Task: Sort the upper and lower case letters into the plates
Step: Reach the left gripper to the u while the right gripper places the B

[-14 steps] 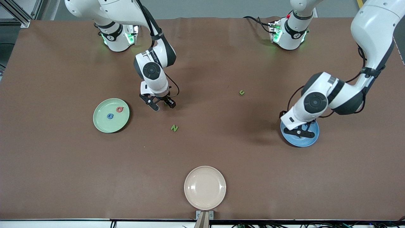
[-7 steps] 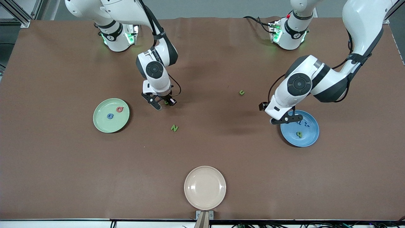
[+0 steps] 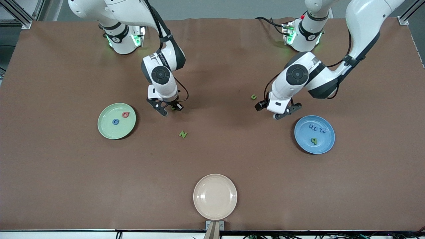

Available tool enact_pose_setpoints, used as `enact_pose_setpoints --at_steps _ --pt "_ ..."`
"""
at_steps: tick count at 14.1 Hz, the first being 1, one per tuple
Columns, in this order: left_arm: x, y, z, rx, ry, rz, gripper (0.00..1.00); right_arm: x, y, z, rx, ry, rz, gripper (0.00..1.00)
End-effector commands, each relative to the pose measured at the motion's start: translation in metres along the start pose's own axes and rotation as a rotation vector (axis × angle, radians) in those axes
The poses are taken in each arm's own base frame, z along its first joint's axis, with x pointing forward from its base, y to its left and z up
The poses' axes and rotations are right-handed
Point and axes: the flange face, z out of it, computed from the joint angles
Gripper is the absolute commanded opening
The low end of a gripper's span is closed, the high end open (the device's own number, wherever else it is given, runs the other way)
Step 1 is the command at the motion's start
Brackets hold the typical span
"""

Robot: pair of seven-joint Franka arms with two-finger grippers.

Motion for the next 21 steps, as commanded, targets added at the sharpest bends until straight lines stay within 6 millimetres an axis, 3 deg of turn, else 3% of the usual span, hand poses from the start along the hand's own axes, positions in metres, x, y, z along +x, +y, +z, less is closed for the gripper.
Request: enact_pose_setpoints --at_steps 1,4,7,10,12,15,20,21 --pt "-0.019 -0.005 0.007 -0.005 0.014 -0.103 1.00 0.050 0.025 -0.040 0.003 -0.037 -0.060 0.00" --pt "-0.042 0.004 0.019 0.008 -0.005 -0.195 1.00 0.116 0.072 -0.050 0.010 -0.036 -0.174 0.00" --pt "-0.056 0.004 0.051 0.040 -0.002 -0.238 1.00 0.183 0.135 -0.052 0.019 -0.033 -0.300 0.00" --pt "-0.071 0.005 0.074 0.040 0.002 -0.235 1.00 0.221 0.182 -0.047 0.014 -0.024 -0.378 0.00" --pt "-0.077 0.002 0.083 0.053 -0.004 -0.225 1.00 0.229 0.202 -0.038 0.015 -0.004 -0.397 0.00" --pt "-0.081 -0.001 0.093 0.053 -0.007 -0.218 1.00 0.235 0.212 -0.030 0.011 0.028 -0.387 0.01" --pt "-0.082 -0.005 0.101 0.039 -0.010 -0.233 0.83 0.230 0.215 -0.020 -0.009 0.006 -0.380 0.04" --pt "-0.083 -0.005 0.102 0.039 -0.012 -0.237 0.80 0.230 0.214 -0.020 -0.009 0.004 -0.380 0.13"
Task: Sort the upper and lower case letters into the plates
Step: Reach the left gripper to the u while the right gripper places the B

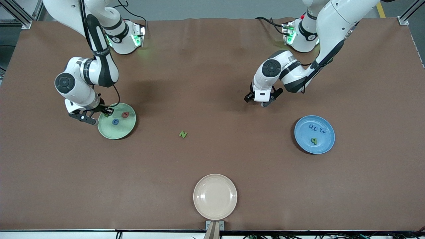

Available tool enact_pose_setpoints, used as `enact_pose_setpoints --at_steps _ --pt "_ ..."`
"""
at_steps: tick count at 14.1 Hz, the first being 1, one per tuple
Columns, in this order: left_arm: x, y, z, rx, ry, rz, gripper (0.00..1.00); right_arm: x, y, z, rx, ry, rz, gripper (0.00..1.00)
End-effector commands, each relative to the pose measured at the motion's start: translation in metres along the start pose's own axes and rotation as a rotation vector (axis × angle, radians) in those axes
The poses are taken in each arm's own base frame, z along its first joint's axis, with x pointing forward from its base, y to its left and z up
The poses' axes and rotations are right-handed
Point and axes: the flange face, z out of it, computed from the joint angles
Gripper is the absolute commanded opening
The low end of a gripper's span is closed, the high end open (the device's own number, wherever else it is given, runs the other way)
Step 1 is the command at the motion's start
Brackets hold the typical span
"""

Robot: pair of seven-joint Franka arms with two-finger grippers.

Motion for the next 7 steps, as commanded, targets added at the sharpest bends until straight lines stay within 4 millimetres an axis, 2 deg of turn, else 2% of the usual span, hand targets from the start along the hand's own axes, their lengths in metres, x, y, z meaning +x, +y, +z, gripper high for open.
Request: enact_pose_setpoints --at_steps 1,2,3,4,5,6,7 --pt "-0.003 -0.001 0.000 -0.018 -0.002 -0.026 0.78 -0.005 0.001 0.003 0.015 -0.010 -0.003 0.36" --pt "-0.001 -0.001 0.001 -0.021 -0.002 -0.032 0.74 -0.005 0.001 0.003 0.016 -0.010 -0.001 0.75" --pt "0.000 -0.002 0.001 -0.020 -0.003 -0.033 0.70 -0.007 -0.001 0.003 0.015 -0.013 -0.004 0.96" --pt "-0.002 -0.002 0.004 -0.016 -0.009 -0.030 0.67 -0.007 -0.003 0.003 0.016 -0.017 -0.006 1.00" --pt "-0.003 -0.001 0.004 -0.021 -0.009 -0.028 0.64 -0.008 -0.006 0.002 0.016 -0.023 -0.007 1.00" --pt "-0.001 0.000 0.004 -0.027 -0.008 -0.031 0.64 -0.011 -0.015 0.000 0.017 -0.039 -0.014 1.00" --pt "0.001 -0.001 0.007 -0.023 -0.007 -0.034 0.62 -0.011 -0.034 -0.011 0.018 -0.055 0.013 1.00"
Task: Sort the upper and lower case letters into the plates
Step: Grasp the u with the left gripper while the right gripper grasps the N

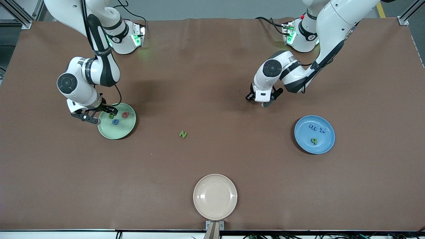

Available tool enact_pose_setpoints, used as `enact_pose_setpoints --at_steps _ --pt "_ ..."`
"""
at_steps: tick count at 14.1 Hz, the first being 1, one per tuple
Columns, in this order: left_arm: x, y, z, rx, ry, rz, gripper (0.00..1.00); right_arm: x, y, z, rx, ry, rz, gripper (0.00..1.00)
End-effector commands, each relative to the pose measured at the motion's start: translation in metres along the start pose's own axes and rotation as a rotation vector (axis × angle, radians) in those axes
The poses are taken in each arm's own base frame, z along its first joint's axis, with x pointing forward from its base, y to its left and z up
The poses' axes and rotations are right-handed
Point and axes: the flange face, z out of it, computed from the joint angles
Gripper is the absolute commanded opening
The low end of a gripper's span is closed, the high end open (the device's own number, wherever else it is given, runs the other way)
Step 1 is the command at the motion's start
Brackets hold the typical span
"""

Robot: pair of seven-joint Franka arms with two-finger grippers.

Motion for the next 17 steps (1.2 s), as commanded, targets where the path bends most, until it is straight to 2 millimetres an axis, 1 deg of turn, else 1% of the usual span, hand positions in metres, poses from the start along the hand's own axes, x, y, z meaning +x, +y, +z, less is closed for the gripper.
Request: enact_pose_setpoints --at_steps 1,2,4,5,6,7,9,10,12,13,14,17 --pt "-0.002 -0.001 0.006 -0.010 0.001 -0.015 0.62 -0.004 -0.047 -0.027 0.028 -0.022 0.080 1.00" --pt "0.000 -0.001 0.010 -0.006 0.007 -0.017 0.59 -0.007 -0.079 -0.044 0.036 -0.004 0.122 1.00" --pt "0.001 0.000 0.013 -0.018 0.012 -0.019 0.56 -0.013 -0.134 -0.072 0.044 0.029 0.201 1.00" --pt "0.001 0.001 0.012 -0.021 0.013 -0.020 0.53 -0.017 -0.163 -0.078 0.039 0.046 0.217 1.00" --pt "0.001 0.001 0.012 -0.023 0.013 -0.024 0.48 -0.021 -0.184 -0.085 0.044 0.052 0.227 1.00" --pt "0.001 0.002 0.011 -0.026 0.013 -0.023 0.44 -0.024 -0.202 -0.087 0.050 0.056 0.218 1.00" --pt "0.000 0.002 0.011 -0.027 0.013 -0.023 0.36 -0.026 -0.239 -0.081 0.113 0.024 0.248 1.00" --pt "0.000 0.002 0.010 -0.028 0.014 -0.023 0.33 -0.024 -0.260 -0.076 0.113 0.038 0.241 1.00" --pt "0.000 0.003 0.009 -0.029 0.017 -0.023 0.27 -0.019 -0.295 -0.060 0.082 0.070 0.203 1.00" --pt "0.002 0.004 0.007 -0.034 0.021 -0.025 0.26 -0.018 -0.307 -0.051 0.072 0.077 0.186 1.00" --pt "0.004 0.005 0.004 -0.038 0.027 -0.028 0.26 -0.018 -0.320 -0.048 0.090 0.073 0.174 1.00" --pt "0.018 0.013 -0.018 -0.043 0.069 -0.038 0.25 -0.013 -0.340 -0.036 0.151 0.017 0.147 1.00"
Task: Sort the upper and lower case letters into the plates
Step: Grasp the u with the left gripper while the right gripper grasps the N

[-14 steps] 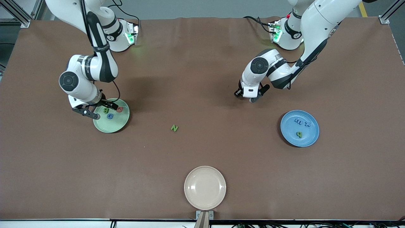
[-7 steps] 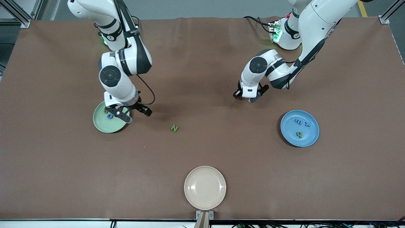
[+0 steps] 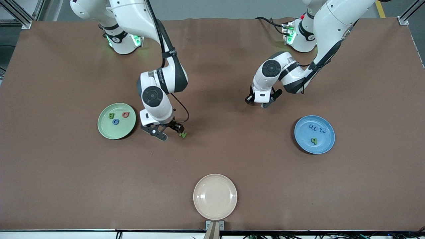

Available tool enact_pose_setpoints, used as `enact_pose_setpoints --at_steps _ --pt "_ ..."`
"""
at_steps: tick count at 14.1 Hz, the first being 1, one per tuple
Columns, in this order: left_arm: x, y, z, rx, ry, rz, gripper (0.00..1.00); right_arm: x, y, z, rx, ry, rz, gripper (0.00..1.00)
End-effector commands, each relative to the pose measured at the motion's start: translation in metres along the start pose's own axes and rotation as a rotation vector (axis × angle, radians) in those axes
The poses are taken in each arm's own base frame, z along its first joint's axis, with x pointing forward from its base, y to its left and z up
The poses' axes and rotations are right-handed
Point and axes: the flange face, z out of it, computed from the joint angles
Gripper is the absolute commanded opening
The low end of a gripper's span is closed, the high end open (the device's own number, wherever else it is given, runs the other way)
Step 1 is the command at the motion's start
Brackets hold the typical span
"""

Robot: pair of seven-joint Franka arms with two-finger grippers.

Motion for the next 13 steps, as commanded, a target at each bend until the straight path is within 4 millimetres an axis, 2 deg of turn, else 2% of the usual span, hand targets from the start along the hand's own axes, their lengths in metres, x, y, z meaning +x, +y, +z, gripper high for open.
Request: enact_pose_setpoints --at_steps 1,4,6,9,11,13 --pt "0.015 0.009 -0.026 0.002 0.058 -0.032 0.24 0.010 -0.018 0.003 0.068 -0.053 -0.008 1.00" --pt "0.027 0.021 -0.057 -0.006 0.115 -0.026 0.23 0.002 -0.026 0.017 0.080 -0.032 -0.026 1.00" --pt "0.051 0.022 -0.075 -0.030 0.137 -0.009 0.23 -0.005 -0.031 0.024 0.092 -0.018 -0.040 1.00" --pt "0.091 0.012 -0.097 -0.020 0.178 0.054 0.22 -0.008 -0.034 0.039 0.101 0.012 -0.064 0.97" --pt "0.127 0.000 -0.108 -0.013 0.194 0.102 0.22 -0.012 -0.035 0.044 0.098 0.008 -0.074 0.95" --pt "0.167 -0.012 -0.118 -0.016 0.199 0.146 0.22 -0.011 -0.034 0.044 0.097 0.006 -0.071 0.88"
